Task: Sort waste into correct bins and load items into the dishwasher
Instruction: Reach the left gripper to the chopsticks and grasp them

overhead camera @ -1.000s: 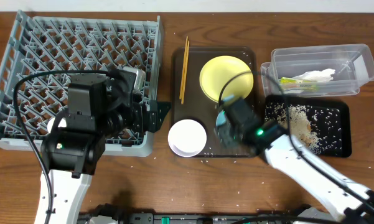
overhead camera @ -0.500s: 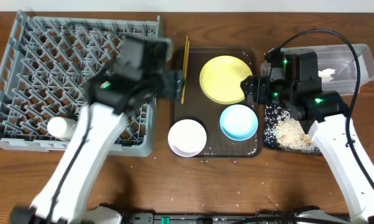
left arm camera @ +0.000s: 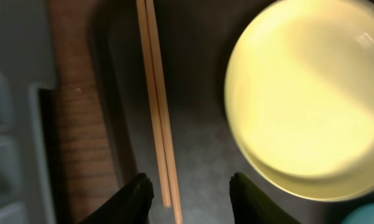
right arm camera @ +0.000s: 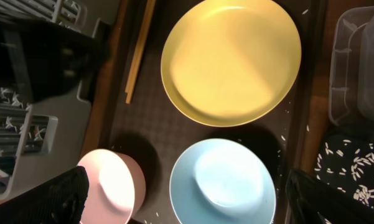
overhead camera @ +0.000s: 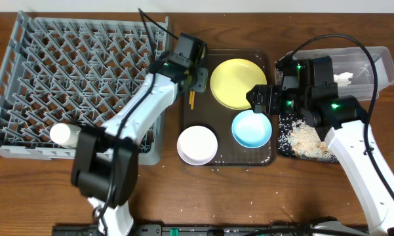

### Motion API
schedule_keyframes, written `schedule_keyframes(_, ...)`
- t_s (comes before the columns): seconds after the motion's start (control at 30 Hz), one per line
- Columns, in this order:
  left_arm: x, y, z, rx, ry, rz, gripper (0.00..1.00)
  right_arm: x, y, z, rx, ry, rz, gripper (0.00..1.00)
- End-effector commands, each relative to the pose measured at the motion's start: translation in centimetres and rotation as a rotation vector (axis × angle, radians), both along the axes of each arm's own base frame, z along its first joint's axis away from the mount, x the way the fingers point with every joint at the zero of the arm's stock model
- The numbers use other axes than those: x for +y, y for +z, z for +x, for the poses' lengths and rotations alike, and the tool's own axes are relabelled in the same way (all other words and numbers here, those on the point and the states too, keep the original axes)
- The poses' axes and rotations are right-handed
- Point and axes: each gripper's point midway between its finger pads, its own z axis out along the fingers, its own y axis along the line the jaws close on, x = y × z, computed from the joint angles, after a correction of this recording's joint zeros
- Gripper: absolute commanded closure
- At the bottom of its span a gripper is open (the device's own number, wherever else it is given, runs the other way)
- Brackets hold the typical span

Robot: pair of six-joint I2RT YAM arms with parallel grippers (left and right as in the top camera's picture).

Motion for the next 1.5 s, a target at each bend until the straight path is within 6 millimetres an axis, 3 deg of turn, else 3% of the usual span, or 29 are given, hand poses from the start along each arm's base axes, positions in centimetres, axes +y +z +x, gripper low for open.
schedule_keyframes(0.0, 0.1, -2.6, 0.7, 0.02, -0.026, 0.045, 0.57, 0.5, 0.5, -0.1, -0.006, 0.012, 0.015, 0.01)
schedule_keyframes(0.23, 0.2, -6.5, 1.0, 0.058, -0.032, 0.083, 0.61, 0.5, 0.5, -0.1, -0.006, 0.012, 0.015, 0.01)
schedule_keyframes(0.87, -0.2, -10.0, 0.3, 0.114, -0.052, 0.107, 0.61, 0.5, 0.5, -0.1, -0.006, 0.012, 0.015, 0.01)
schedule_keyframes(1.07, -0.1, -8.6, 0.7, 0.09, -0.047, 0.101, 0.58, 0.5, 0.5, -0.1, -0.006, 0.012, 0.015, 0.01)
schedule_keyframes(1.2, -0.4, -6.2, 1.2, 0.045, -0.047, 0.082, 0.5, 0.5, 0.5, -0.1, -0.006, 0.012, 0.015, 0.01)
schedule_keyframes(1.37, -0.9, -2.8, 1.5, -0.019, -0.048, 0.052, 0.49, 0.5, 0.5, -0.1, -0.006, 0.012, 0.015, 0.01)
schedule_keyframes(1.47, -1.2, -2.3, 1.4, -0.031, -0.055, 0.046, 0.49, 0.5, 0.5, -0.1, -0.006, 0.012, 0.015, 0.01)
